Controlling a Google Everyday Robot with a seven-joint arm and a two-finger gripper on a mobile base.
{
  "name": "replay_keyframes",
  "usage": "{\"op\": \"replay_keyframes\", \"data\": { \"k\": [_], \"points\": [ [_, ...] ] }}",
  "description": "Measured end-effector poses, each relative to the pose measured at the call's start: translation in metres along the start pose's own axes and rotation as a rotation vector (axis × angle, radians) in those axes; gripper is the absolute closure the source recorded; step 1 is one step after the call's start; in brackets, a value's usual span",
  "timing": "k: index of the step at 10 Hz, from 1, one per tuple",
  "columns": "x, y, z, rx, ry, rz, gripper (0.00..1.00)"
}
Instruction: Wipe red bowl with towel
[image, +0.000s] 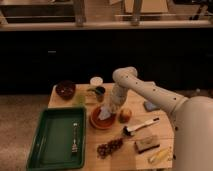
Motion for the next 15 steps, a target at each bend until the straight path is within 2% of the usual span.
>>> {"op": "replay_keyframes", "data": {
  "k": [4, 6, 8, 11, 15],
  "points": [
    [-0.022, -0.030, 0.008, -0.002, -0.022, -0.101, 0.99],
    [-0.040, -0.033, 0.008, -0.008, -0.026, -0.150, 0.99],
    [-0.059, -0.024, 0.007, -0.015, -0.025, -0.181, 0.99],
    [-0.079, -0.003, 0.010, -0.033, -0.031, -0.184, 0.99],
    [-0.061, 0.030, 0.005, -0.018, -0.027, -0.090, 0.99]
  ]
}}
